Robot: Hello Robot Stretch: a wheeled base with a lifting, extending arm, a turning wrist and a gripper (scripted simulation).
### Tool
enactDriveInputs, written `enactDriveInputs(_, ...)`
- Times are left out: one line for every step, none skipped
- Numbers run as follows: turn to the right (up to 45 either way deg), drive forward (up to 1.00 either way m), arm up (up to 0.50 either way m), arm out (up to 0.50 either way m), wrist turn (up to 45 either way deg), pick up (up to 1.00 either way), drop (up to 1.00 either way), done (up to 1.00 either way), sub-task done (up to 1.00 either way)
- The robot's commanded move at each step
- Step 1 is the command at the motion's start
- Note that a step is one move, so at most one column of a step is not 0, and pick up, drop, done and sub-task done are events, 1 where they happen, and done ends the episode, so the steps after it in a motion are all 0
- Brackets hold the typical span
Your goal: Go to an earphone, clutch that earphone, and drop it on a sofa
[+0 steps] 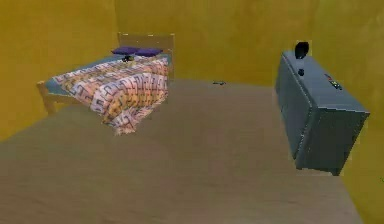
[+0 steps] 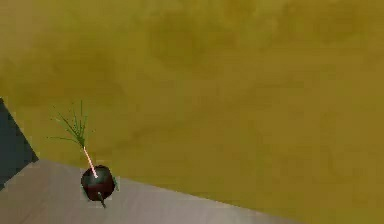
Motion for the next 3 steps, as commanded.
enactDriveInputs(0.0,1.0,0.0,0.0,0.0,0.0,0.0,0.0,0.0)
enactDriveInputs(-3.0,0.0,0.0,0.0,0.0,0.0,0.0,0.0,0.0)
enactDriveInputs(0.0,1.0,0.0,0.0,0.0,0.0,0.0,0.0,0.0)
